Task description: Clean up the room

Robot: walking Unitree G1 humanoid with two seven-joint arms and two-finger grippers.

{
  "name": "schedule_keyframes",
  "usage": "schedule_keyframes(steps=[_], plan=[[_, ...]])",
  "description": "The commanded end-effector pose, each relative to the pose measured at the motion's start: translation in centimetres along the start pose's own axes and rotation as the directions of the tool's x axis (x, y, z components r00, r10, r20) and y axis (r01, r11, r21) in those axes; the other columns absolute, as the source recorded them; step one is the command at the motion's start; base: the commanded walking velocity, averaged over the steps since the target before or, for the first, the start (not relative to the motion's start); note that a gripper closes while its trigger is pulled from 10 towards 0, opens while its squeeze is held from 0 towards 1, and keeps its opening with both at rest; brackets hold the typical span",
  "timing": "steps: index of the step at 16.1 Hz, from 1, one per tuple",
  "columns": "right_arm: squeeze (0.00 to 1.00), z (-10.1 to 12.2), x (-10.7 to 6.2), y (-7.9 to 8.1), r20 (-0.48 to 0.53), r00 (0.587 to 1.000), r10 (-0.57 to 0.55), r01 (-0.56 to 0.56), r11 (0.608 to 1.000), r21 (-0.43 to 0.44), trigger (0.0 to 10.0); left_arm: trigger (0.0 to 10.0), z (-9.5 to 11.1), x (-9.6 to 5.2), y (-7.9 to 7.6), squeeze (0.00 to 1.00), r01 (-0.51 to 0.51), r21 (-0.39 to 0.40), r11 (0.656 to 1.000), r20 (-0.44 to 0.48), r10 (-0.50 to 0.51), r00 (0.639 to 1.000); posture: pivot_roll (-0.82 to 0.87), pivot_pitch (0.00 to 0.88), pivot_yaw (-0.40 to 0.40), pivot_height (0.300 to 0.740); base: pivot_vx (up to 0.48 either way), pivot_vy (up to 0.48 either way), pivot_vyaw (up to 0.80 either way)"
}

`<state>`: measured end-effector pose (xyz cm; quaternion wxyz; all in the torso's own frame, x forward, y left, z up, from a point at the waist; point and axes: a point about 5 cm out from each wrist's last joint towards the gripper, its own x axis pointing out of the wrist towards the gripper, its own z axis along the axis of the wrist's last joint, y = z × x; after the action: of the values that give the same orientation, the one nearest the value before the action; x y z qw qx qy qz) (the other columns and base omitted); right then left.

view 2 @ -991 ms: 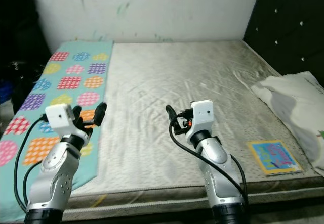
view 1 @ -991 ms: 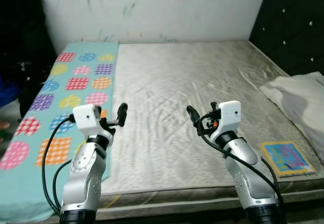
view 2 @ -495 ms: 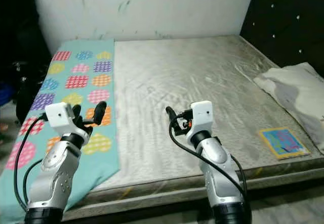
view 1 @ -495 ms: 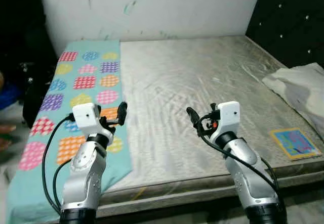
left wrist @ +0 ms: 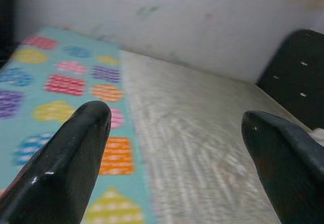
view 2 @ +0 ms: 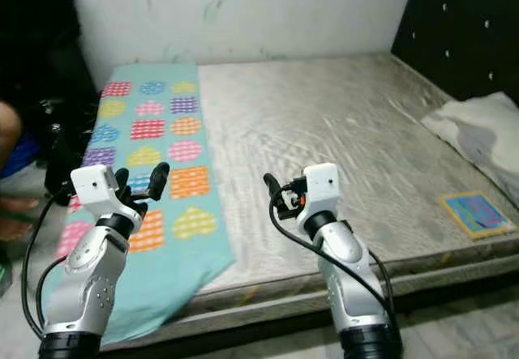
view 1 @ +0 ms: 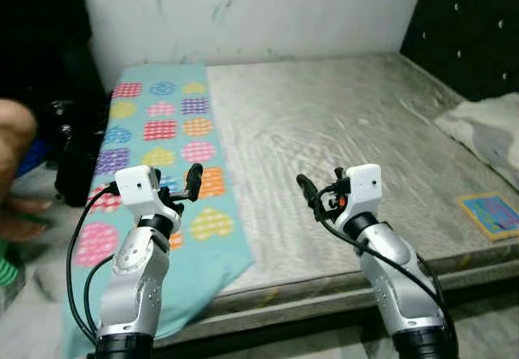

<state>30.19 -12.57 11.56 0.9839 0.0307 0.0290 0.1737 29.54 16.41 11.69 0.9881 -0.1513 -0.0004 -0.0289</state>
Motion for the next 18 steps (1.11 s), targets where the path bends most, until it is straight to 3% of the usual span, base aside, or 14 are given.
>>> schedule_keyframes(steps=[1, 5, 9, 14, 18], plan=[[0.00, 0.84, 0.50, 0.73, 0.027, 0.999, 0.032, -0.031, 0.999, -0.012, 10.0, 10.0, 0.18, -0.06, 0.76, 0.00, -0.031, 0.010, 0.999, -0.005, 0.031, 1.000, -0.14, 0.000, -0.007, 0.740, 0.000, 0.480, 0.00], [0.00, 0.77, 0.50, 0.85, 0.022, 0.999, 0.046, -0.045, 0.999, -0.029, 10.0, 10.0, 0.27, -0.07, 0.71, 0.00, -0.029, 0.009, 1.000, 0.010, 0.029, 1.000, -0.14, 0.000, -0.007, 0.740, 0.000, 0.440, 0.00], [0.00, 0.78, 0.53, 1.01, 0.022, 0.998, 0.056, -0.055, 0.997, -0.046, 10.0, 10.0, 0.40, -0.19, 0.32, 0.00, -0.002, 0.003, 1.000, 0.023, 0.002, 1.000, -0.13, 0.000, -0.007, 0.740, 0.000, 0.000, 0.53], [0.00, 0.67, 0.49, 0.92, 0.018, 0.998, 0.053, -0.052, 0.998, -0.045, 10.0, 10.0, 0.41, -0.21, 0.21, 0.00, 0.016, -0.012, 1.000, 0.029, -0.016, 0.999, -0.13, 0.000, -0.009, 0.740, 0.000, 0.000, 0.00], [0.00, 0.68, 0.51, 0.96, 0.020, 0.998, 0.053, -0.052, 0.998, -0.044, 10.0, 10.0, 0.43, -0.21, 0.24, 0.00, 0.021, -0.010, 1.000, 0.028, -0.021, 0.999, -0.13, 0.000, -0.009, 0.740, 0.308, 0.000, 0.00]])
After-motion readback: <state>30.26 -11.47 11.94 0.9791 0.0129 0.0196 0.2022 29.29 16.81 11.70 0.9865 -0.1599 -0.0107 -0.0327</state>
